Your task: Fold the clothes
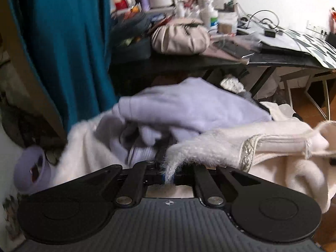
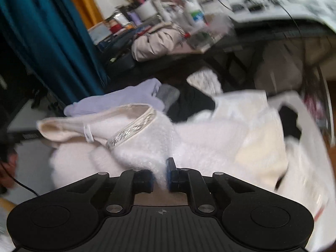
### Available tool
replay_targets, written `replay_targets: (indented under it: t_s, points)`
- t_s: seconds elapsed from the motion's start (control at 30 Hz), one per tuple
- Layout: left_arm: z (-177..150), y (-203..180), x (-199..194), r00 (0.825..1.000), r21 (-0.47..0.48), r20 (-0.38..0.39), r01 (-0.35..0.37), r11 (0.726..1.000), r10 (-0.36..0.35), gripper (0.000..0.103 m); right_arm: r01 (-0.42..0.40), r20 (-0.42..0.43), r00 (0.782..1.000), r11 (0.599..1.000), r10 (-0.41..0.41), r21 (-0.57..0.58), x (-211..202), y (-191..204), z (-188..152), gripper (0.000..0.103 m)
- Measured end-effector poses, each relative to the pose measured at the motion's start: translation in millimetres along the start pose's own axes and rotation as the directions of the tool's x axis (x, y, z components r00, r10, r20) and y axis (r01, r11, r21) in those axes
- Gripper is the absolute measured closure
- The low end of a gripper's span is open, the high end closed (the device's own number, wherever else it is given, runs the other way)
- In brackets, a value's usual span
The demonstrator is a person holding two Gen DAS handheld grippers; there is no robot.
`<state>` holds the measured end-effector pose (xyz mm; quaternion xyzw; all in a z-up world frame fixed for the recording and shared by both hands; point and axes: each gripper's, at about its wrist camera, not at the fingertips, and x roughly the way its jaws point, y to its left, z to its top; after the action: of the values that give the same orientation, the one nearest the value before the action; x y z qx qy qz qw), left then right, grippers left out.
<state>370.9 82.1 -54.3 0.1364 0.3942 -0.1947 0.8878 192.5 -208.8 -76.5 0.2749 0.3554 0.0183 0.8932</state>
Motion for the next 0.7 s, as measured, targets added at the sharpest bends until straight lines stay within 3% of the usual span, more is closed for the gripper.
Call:
replay_targets:
  t_s: [0.03, 0.07, 0.1, 0.17, 0.27, 0.33, 0.57, 0.7]
  points:
    - [-2, 0, 3, 1.000, 0.006, -0.002, -0.003, 1.000, 0.003, 0.097, 0.035, 0.005, 0.999, 0.999, -0.035, -0.002, -1, 3, -1, 0.070]
    - [-3, 0, 6, 1.000, 0.013, -0.005, -0.006, 1.000, 0.006, 0.097, 0.101, 0.016, 0.995, 0.994, -0.100, -0.033, 0, 7, -3, 0.045]
    - [-5, -1, 9, 1.000, 0.023, -0.005, -0.011, 1.000, 0.011, 0.096, 0.166, 0.029, 0.986, 0.984, -0.165, -0.062, 1, 10, -4, 0.034]
    - [-7, -3, 13, 1.000, 0.046, -0.007, -0.024, 0.999, 0.024, 0.096, 0.287, 0.056, 0.958, 0.949, -0.282, -0.133, 9, 15, -6, 0.038]
    - [-9, -7, 16, 0.999, 0.071, -0.008, -0.040, 0.997, 0.041, 0.096, 0.348, 0.068, 0.937, 0.917, -0.342, -0.193, 28, 12, 0, 0.034]
    - [-9, -8, 17, 0.999, 0.085, -0.008, -0.047, 0.995, 0.048, 0.095, 0.335, 0.083, 0.942, 0.920, -0.324, -0.204, 37, 9, 8, 0.029]
    - [-11, -10, 24, 0.998, 0.074, -0.018, -0.065, 0.995, 0.066, 0.093, 0.226, 0.008, 0.972, 0.934, -0.233, -0.277, 76, -9, 34, 0.001]
    - [-11, -16, 27, 0.995, 0.064, -0.021, -0.094, 0.994, 0.095, 0.094, 0.068, -0.073, 0.994, 0.973, -0.086, -0.219, 93, -37, 43, 0.001]
